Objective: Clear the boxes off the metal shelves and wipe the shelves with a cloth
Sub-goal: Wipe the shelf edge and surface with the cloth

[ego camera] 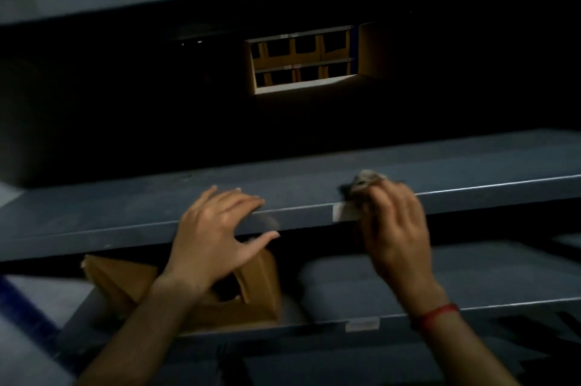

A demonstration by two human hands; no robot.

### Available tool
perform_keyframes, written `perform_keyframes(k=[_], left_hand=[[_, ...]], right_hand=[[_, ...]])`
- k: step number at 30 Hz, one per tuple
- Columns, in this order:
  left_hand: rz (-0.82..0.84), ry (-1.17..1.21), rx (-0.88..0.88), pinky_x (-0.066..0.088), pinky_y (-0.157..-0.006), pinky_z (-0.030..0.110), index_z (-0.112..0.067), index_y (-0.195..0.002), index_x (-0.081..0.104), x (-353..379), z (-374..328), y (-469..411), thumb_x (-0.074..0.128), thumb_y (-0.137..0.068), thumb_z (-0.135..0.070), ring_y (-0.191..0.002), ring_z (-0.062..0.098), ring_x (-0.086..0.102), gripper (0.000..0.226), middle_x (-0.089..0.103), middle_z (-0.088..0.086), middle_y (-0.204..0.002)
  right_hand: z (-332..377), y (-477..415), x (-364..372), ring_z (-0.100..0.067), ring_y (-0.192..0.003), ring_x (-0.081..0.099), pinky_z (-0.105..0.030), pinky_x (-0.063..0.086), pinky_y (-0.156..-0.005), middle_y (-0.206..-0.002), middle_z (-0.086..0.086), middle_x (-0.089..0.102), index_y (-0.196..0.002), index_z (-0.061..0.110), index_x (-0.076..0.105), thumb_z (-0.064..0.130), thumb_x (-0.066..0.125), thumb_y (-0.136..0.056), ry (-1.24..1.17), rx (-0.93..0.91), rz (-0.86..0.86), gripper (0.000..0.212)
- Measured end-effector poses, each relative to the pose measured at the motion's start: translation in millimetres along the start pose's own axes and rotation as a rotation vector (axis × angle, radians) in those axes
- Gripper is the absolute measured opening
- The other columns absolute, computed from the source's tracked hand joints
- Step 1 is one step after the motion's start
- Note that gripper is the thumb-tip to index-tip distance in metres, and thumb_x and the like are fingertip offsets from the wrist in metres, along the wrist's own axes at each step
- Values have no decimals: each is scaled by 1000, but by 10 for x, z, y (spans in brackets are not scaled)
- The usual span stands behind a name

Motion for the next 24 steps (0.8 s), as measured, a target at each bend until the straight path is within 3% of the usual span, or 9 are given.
perform_keyframes(k=[4, 8, 10, 14, 18, 24], left_hand=[[61, -61, -97, 39, -111, 52, -21, -118, 73, -99, 466, 260, 61, -80, -71, -112, 20, 65, 64, 71, -2, -118], [53, -83, -150, 37, -111, 54, -21, -116, 73, -210, 759, 424, 54, -80, -76, -110, 20, 65, 69, 71, -3, -117], [53, -81, -190, 38, -111, 51, -22, -117, 73, -248, 884, 515, 56, -79, -75, -110, 20, 65, 68, 71, -4, -117], [69, -99, -253, 37, -111, 49, -22, -122, 70, -344, 1138, 714, 52, -79, -68, -111, 22, 65, 65, 70, -3, -120], [4, -146, -280, 41, -107, 50, -20, -117, 73, -420, 1401, 838, 54, -83, -68, -107, 24, 66, 62, 72, 0, -116], [-107, -189, -364, 44, -99, 55, -16, -116, 73, -487, 1856, 1143, 56, -87, -64, -108, 29, 64, 58, 71, 4, -117]], right_hand=[[247, -3, 125, -38, -127, 45, -46, 34, -115, -133, -18, 53, -125, 2, 56, 15, 46, -103, -115, 223, -53, 28], [976, 5, 462, -37, -131, 43, -55, 37, -111, -137, -15, 51, -131, 7, 53, 14, 44, -101, -185, 158, 29, 32], [1450, -49, 653, -37, -128, 45, -53, 34, -112, -134, -17, 56, -128, 3, 58, 16, 37, -101, -188, 107, 84, 37], [2267, -163, 997, -34, -124, 49, -47, 34, -113, -133, -15, 57, -130, 7, 56, 18, 48, -90, -167, -109, 259, 42], [2091, -208, 957, -32, -124, 51, -42, 34, -111, -136, -13, 57, -134, 8, 54, 22, 49, -90, -90, -234, 342, 46], [1599, -193, 622, -32, -130, 45, -47, 36, -114, -139, -17, 54, -135, 3, 52, 20, 39, -95, -50, -66, 297, 46]])
Point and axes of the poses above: each hand's wrist, its own y-axis away from the middle knuckle, its own x-axis out of the palm, z = x × y, the point moved 4 cm from there along -y, towards the middle knuckle
